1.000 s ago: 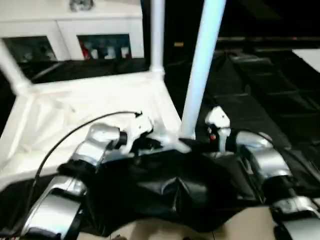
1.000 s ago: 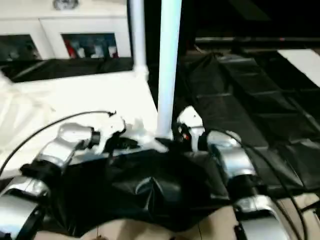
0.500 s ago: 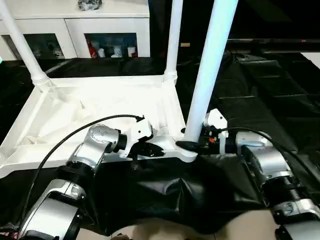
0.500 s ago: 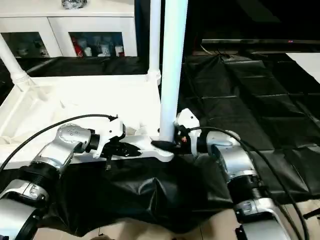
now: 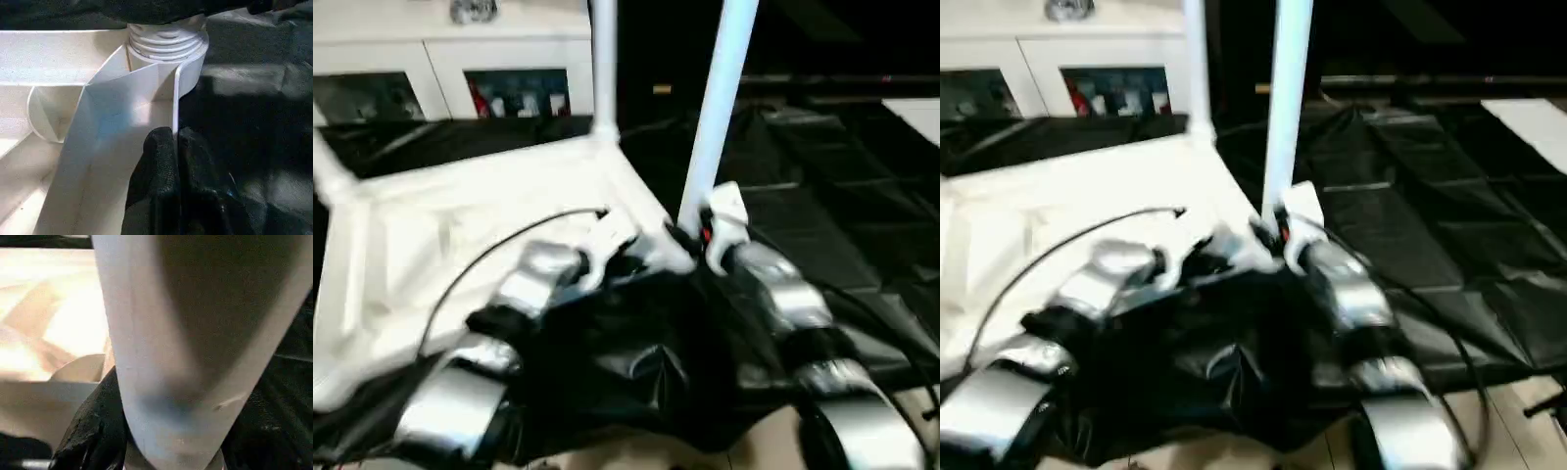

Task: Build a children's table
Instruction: Rotate leg to tighten

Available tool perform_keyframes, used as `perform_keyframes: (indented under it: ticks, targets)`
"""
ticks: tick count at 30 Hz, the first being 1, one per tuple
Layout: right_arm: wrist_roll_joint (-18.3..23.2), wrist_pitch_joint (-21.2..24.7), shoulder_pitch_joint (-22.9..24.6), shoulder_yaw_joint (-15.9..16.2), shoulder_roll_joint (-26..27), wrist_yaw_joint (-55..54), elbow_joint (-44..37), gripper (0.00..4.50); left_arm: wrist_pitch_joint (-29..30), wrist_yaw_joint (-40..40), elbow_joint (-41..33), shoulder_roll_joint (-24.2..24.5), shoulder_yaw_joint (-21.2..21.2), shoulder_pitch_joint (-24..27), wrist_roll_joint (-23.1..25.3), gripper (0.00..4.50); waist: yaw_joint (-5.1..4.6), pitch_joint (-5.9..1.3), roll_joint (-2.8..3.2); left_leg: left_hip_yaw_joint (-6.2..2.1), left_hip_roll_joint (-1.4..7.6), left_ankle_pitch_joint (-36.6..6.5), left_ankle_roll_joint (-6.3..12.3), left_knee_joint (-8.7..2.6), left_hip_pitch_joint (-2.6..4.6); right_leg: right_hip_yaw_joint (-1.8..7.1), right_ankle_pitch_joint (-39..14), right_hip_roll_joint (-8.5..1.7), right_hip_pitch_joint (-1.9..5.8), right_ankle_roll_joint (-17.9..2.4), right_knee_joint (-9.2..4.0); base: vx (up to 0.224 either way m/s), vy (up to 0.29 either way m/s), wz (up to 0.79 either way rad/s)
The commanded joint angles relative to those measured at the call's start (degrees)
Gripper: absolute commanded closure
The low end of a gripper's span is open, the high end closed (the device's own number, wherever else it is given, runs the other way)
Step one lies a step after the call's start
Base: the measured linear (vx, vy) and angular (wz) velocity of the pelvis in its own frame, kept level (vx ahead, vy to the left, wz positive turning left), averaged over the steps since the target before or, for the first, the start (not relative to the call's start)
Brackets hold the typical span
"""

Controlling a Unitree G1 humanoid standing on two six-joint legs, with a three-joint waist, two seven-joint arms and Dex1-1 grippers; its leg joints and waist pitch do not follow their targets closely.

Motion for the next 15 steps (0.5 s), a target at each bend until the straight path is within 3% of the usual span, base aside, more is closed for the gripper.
perform_keyframes:
  ticks: [1,2,6,9,15]
  targets:
    - [1.1,1.2,1.1,3.3,5.7,3.8,4.1,2.16,-2.4,1.9,-1.5,-3.7,1.0,-3.2,-2.2,4.5,0.09,-4.0,0.07,-0.41,1.39,-7.6,3.55,-3.62,-0.15,3.43,-14.0,-3.77,3.22,-10.5,-4.18,0.0,0.0,0.0]
    - [2.1,1.1,0.7,2.7,6.3,5.7,4.0,1.95,-3.3,0.9,-1.6,-3.6,0.6,-3.0,-2.0,4.5,0.0,-3.96,-0.21,-0.35,1.4,-7.8,4.07,-3.64,-0.14,3.4,-13.5,-3.66,3.33,-10.9,-4.19,0.0,0.0,0.0]
    - [2.5,0.5,0.2,2.6,6.2,7.7,4.1,1.64,-4.4,-1.4,-2.1,-2.8,-0.2,-2.2,-1.8,4.5,-0.04,-3.8,-0.3,-0.43,1.5,-9.5,4.07,-3.78,-0.06,3.31,-16.9,-3.8,3.31,-10.4,-4.54,0.0,0.0,0.0]
    - [1.5,-0.2,0.9,5.0,4.4,12.1,2.5,1.32,-5.1,-4.9,-3.6,-1.5,-0.7,-0.8,-2.5,4.5,-0.21,-3.78,-0.41,-0.49,1.5,-9.7,4.15,-3.79,-0.16,3.3,-17.1,-3.79,3.4,-10.3,-4.54,0.0,0.0,0.0]
    - [1.6,-1.9,4.9,9.9,-1.4,26.8,-4.4,1.32,-6.4,-12.0,-6.5,1.6,-1.5,1.8,-3.8,4.5,-0.17,-3.58,-0.56,-0.43,1.76,-9.9,5.27,-3.81,-0.29,3.44,-17.8,-3.89,3.4,-10.0,-4.55,0.0,0.0,0.0]
